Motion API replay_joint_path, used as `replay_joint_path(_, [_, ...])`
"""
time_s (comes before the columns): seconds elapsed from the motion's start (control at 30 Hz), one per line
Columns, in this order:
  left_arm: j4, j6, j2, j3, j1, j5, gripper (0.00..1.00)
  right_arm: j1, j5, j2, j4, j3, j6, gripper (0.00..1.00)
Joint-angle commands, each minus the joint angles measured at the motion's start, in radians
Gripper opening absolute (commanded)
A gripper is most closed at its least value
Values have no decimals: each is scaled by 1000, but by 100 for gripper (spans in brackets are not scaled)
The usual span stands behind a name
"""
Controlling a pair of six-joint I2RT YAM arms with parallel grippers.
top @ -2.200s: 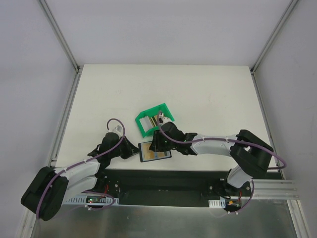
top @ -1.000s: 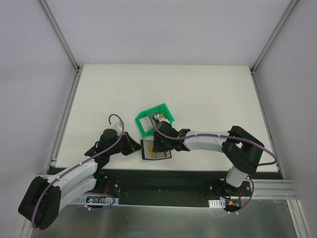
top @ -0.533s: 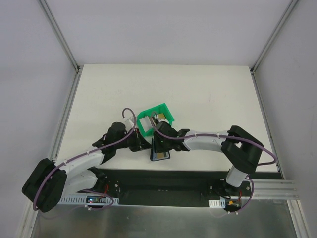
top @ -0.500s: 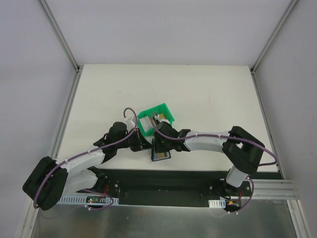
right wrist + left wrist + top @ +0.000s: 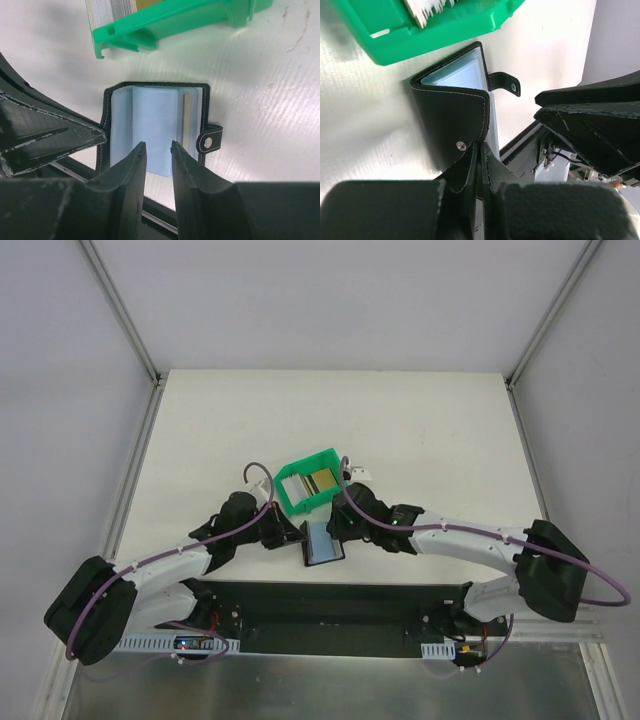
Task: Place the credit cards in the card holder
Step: Turn over the card slot in the card holder.
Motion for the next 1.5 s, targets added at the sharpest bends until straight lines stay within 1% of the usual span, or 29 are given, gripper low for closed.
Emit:
replay_joint_path(0.0, [-49, -5, -64, -38, -9, -79, 0, -2, -71, 25, 68, -24, 35, 30])
replay_joint_path(0.23, [-184, -40, -250, -124, -6, -217, 0, -8, -169, 135, 108, 10, 52, 34])
replay_joint_path(0.37, [-226, -51, -316, -165, 0, -242, 0, -11, -176, 158, 116, 7, 59, 39])
replay_joint_path(0.47, [-226, -55, -309, -181, 0, -242, 0, -18, -171, 163, 114, 0, 61, 42])
replay_joint_path(0.67, [-227, -51, -244, -170, 2, -249, 0, -19, -183, 207, 65, 28, 69, 41])
replay_joint_path(0.93, [-226, -49, -218, -172, 2, -255, 0, -15, -101, 121, 36, 6, 38, 44])
replay_joint_path(1.27, [-226, -40, -215, -161, 2, -255, 0, -13, -185, 215, 36, 40, 46, 42])
replay_joint_path(1.43, [-226, -37, -213, -153, 2, -251, 0, -13, -234, 258, 64, 65, 42, 42])
replay_joint_path(1.47, [-226, -35, -213, -153, 2, -249, 0, -13, -273, 264, 76, 69, 42, 41])
